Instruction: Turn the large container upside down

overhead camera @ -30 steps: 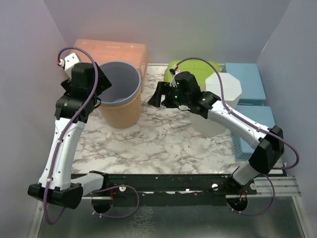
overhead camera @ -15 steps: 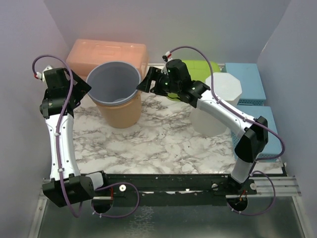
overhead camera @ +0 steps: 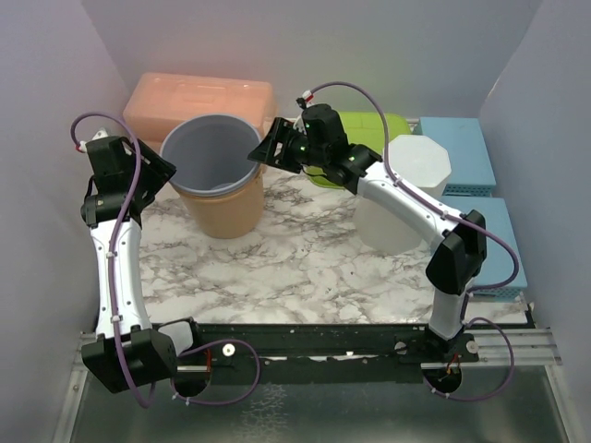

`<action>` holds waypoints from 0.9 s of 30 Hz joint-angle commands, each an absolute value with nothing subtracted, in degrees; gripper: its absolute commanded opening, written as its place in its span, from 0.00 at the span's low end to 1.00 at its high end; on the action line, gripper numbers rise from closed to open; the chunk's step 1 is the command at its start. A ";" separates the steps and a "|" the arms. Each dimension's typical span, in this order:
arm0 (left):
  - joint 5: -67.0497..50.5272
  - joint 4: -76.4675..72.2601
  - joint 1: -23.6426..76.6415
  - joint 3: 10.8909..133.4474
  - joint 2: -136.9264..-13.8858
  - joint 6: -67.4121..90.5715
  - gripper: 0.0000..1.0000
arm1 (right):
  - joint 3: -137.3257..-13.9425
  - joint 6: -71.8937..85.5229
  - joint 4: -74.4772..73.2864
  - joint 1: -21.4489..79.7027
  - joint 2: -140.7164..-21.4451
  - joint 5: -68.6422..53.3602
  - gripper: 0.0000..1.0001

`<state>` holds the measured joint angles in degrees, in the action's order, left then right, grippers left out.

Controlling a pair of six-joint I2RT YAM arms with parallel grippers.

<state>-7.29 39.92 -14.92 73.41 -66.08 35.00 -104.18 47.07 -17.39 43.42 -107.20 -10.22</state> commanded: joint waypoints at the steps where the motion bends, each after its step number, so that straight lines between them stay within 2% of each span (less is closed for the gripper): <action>1: -11.68 36.83 -15.40 72.24 -64.53 34.99 0.66 | -107.81 48.28 -17.26 43.33 -110.29 -10.82 0.66; 3: -13.47 35.84 -15.44 71.87 -64.16 34.81 0.62 | -108.71 48.23 -17.59 43.33 -111.13 -11.50 0.64; 9: -17.00 34.76 -15.47 71.43 -63.58 33.52 0.50 | -109.62 48.12 -16.36 43.33 -112.45 -13.77 0.47; 17: -19.15 34.37 -15.44 68.42 -63.18 32.96 0.42 | -110.54 48.51 -17.98 43.33 -112.80 -11.73 0.49; 19: -19.12 34.01 -15.45 67.97 -63.04 33.11 0.41 | -110.85 48.30 -18.07 43.33 -113.00 -11.37 0.44; 23: -20.12 33.21 -15.39 68.10 -62.99 33.31 0.37 | -110.67 48.25 -17.22 43.33 -112.76 -12.53 0.23; 27: -20.62 32.83 -15.44 68.99 -62.15 33.35 0.28 | -109.79 48.05 -16.52 43.33 -111.79 -13.87 0.17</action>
